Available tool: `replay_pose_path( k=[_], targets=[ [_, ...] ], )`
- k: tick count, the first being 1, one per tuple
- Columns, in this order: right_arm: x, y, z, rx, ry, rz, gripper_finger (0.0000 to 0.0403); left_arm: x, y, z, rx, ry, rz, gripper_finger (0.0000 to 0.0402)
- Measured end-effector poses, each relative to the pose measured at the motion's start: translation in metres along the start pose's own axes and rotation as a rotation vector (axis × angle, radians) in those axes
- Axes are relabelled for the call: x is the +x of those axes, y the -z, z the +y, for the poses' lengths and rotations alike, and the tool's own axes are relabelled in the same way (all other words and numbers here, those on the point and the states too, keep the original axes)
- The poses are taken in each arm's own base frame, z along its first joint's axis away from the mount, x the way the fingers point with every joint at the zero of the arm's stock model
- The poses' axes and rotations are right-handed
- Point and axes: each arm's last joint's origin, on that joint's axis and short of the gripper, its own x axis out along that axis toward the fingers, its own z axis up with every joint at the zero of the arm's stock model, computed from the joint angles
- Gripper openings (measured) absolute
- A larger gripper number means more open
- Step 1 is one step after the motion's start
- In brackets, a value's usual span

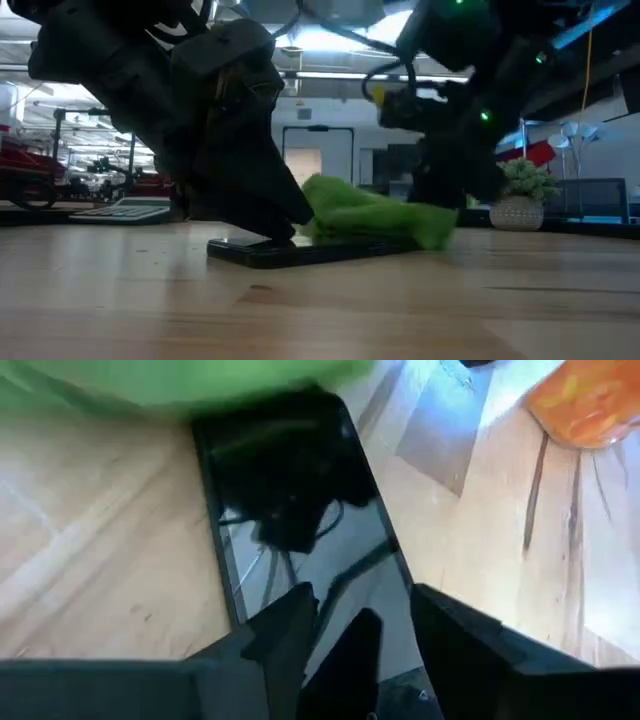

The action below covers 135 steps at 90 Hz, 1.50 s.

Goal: Apply microfiber cloth
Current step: Wipe the front of the black cellphone using the green microfiber cloth

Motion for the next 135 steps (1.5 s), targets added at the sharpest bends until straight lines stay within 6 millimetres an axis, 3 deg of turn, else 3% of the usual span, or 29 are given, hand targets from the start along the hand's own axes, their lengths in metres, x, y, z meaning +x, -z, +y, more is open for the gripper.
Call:
replay_pose_path(
  k=[11,22,40,49,57,85,95,116,135],
  targets=[
    [-0.019,-0.021,0.008,0.069,-0.148,-0.152,0.0005,0.000,0.000,0.000,-0.002,0.000,-0.002,0.0156],
    [-0.018,-0.026,0.028,0.094,-0.290,-0.256,0.0005,0.000,0.000,0.000,0.001,0.001,-0.004,0.0156],
    [0.020,-0.004,0.044,0.188,-0.324,-0.146,0.0005,0.000,-0.001,0.000,0.007,0.004,-0.010,0.0156],
    [0.029,0.002,0.046,0.189,-0.333,-0.102,0.0005,0.000,-0.001,0.000,0.007,0.005,-0.011,0.0156],
    [0.028,0.003,0.041,0.182,-0.283,-0.072,0.0005,0.000,-0.001,-0.001,0.007,0.006,-0.011,0.0156],
    [0.004,0.006,-0.009,0.048,0.012,0.083,0.0005,0.000,0.000,-0.002,0.007,0.008,-0.016,0.0156],
    [-0.011,-0.007,-0.014,0.086,-0.003,0.003,0.0005,0.000,0.000,-0.002,0.008,0.008,-0.014,0.0156],
    [-0.034,-0.035,0.023,0.153,-0.272,-0.321,0.0005,0.000,0.000,-0.002,0.009,0.008,-0.018,0.0156],
    [0.004,-0.010,0.039,0.167,-0.291,-0.170,0.0005,0.000,0.000,-0.002,0.011,0.006,-0.020,0.0156]
  ],
)
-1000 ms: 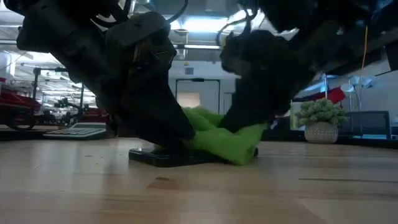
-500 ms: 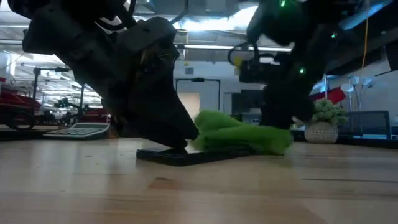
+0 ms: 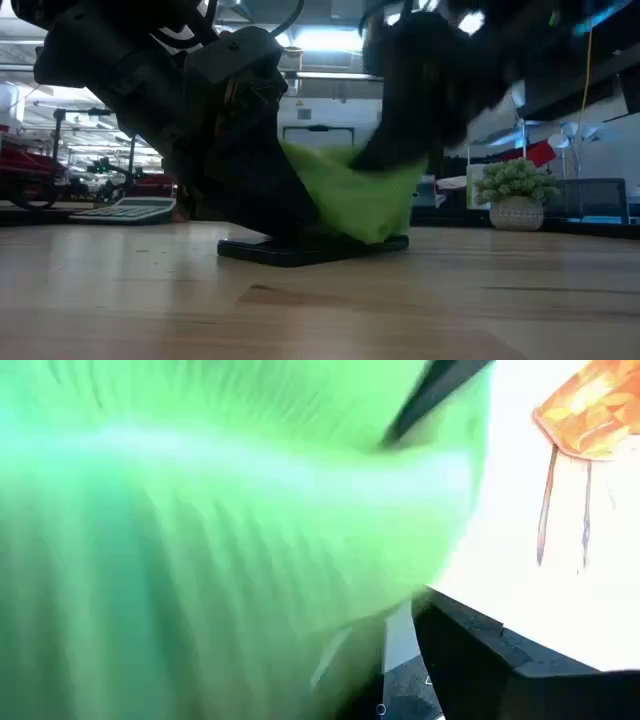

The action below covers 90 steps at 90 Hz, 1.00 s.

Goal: Apply microfiber cloth
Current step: Wipe the front of the black cellphone using the green microfiber cloth

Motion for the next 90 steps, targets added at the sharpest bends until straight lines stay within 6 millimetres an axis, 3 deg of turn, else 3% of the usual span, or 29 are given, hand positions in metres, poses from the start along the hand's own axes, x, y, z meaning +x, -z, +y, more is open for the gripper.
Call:
replay_pose_path(
  k=[17,44,55,69,76,90],
  targets=[
    [0.009,0.013,-0.009,-0.035,0.075,0.117,0.0005,0.000,0.000,0.000,0.002,-0.001,-0.001,0.0156],
    [-0.024,0.018,-0.035,-0.160,0.371,0.284,0.0005,0.000,0.001,0.000,0.002,-0.002,-0.003,0.0156],
    [-0.034,0.001,-0.027,-0.113,0.298,0.168,0.0005,0.000,0.001,0.000,0.001,-0.002,-0.003,0.0156],
    [-0.036,-0.021,0.006,-0.062,0.007,-0.079,0.0005,0.000,0.001,0.000,0.002,-0.002,-0.004,0.0156],
    [-0.030,-0.022,0.013,-0.043,-0.047,-0.128,0.0005,0.000,0.000,0.000,0.002,-0.003,-0.004,0.0156],
    [-0.002,0.000,0.007,0.005,-0.059,-0.004,0.0005,0.000,0.000,0.000,0.002,-0.004,-0.006,0.0156]
  ],
)
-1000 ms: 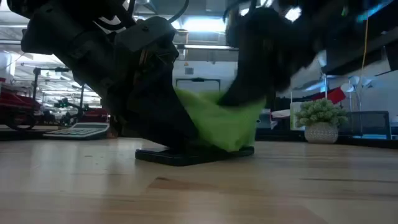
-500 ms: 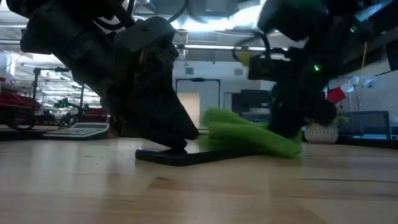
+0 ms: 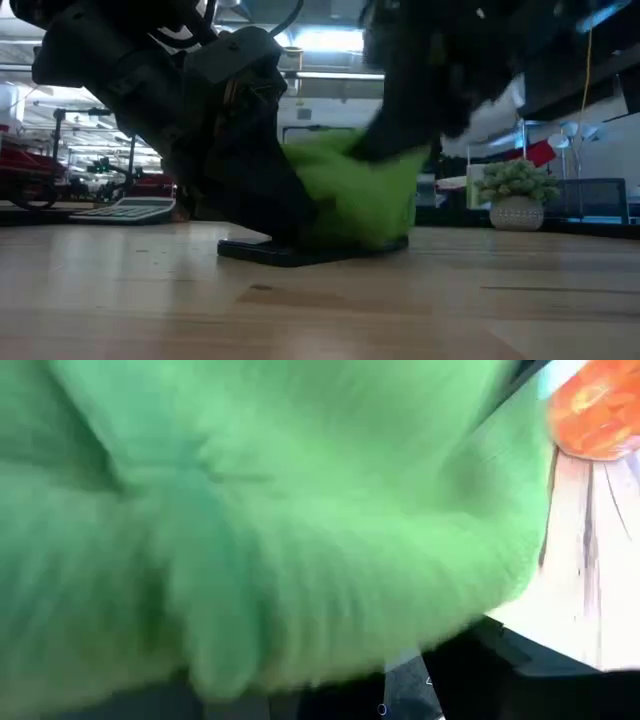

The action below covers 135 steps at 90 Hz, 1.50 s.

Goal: Apply microfiber cloth
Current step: Wipe the front of the black cellphone using the green microfiber cloth

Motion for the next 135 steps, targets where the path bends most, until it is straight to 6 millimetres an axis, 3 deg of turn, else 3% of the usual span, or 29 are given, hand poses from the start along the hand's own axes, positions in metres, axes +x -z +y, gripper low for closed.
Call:
replay_pose_path(
  k=[9,20,50,64,76,85,100,113,135],
  targets=[
    [0.013,0.015,-0.003,-0.013,0.006,0.076,0.0005,0.000,0.000,0.000,0.000,0.000,0.000,0.0156],
    [0.013,0.021,-0.009,-0.031,0.083,0.152,0.0005,0.000,0.000,0.000,0.001,0.000,0.000,0.0156],
    [-0.031,0.018,-0.041,-0.130,0.448,0.311,0.0005,0.000,0.000,0.000,0.003,-0.007,-0.005,0.0156],
    [-0.051,0.004,-0.034,-0.110,0.405,0.246,0.0005,-0.009,-0.008,-0.004,-0.004,0.030,-0.002,0.0156],
    [-0.055,0.001,-0.017,-0.095,0.291,0.188,0.0005,-0.038,-0.028,-0.011,0.031,0.095,0.001,0.0156],
    [-0.048,0.002,-0.005,-0.068,0.238,0.138,0.0005,-0.064,-0.040,-0.008,0.030,0.045,0.009,0.0156],
    [-0.021,0.013,0.001,-0.056,0.163,0.129,0.0005,-0.074,-0.024,0.013,0.050,-0.185,0.106,0.0156],
    [0.001,0.023,0.003,-0.032,0.079,0.136,0.0005,-0.059,0.004,0.025,0.015,-0.207,0.179,0.0157],
    [0.015,0.018,-0.004,-0.039,0.066,0.074,0.0005,-0.029,0.014,0.004,-0.071,0.027,0.048,0.0157]
  ],
)
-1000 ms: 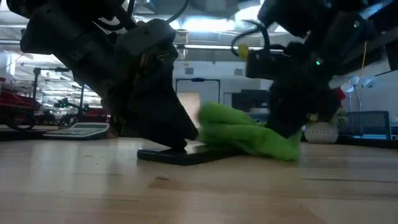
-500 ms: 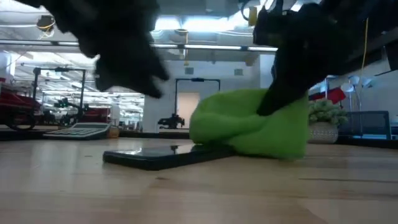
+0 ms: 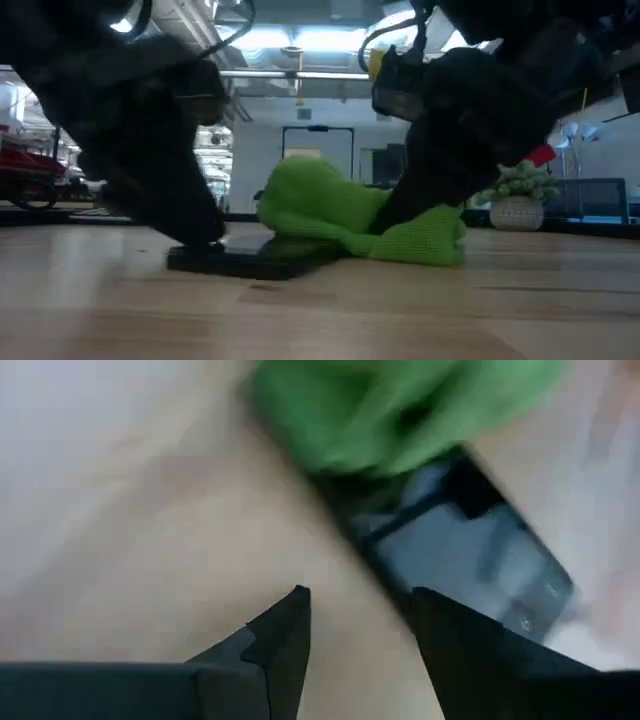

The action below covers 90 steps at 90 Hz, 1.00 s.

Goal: Apply microfiber cloth
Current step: Wipe the front of the black cellphone using the green microfiber cloth

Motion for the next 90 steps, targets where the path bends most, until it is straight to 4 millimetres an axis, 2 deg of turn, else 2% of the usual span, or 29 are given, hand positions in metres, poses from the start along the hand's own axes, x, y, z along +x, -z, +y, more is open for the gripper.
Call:
replay_pose_path(
  k=[18,28,42,55,62,69,77,90],
  targets=[
    [0.004,-0.015,-0.020,-0.017,0.037,-0.031,0.0005,0.013,-0.004,-0.004,-0.008,0.075,-0.001,0.0157],
    [-0.006,-0.029,-0.024,-0.071,0.010,0.001,0.0005,0.011,-0.009,-0.006,0.022,0.095,0.013,0.0157],
    [-0.047,-0.052,-0.014,-0.138,-0.035,0.011,0.0005,-0.007,-0.025,-0.015,0.051,0.110,-0.002,0.0157],
    [-0.089,-0.060,0.003,-0.230,-0.130,-0.023,0.0005,-0.022,-0.035,-0.013,0.096,0.018,-0.060,0.0157],
    [-0.100,-0.060,0.013,-0.285,-0.216,-0.033,0.0005,-0.020,-0.041,-0.011,0.117,-0.023,-0.124,0.0157],
    [-0.098,-0.054,0.023,-0.355,-0.269,-0.029,0.0005,-0.012,-0.044,-0.004,0.143,-0.060,-0.138,0.0157],
    [-0.083,-0.046,0.031,-0.438,-0.270,-0.030,0.0005,0.003,-0.040,0.009,0.152,-0.109,-0.091,0.0157],
    [-0.046,-0.036,0.025,-0.518,-0.060,-0.053,0.0005,0.020,-0.037,0.016,0.116,-0.112,-0.069,0.0157]
  ],
)
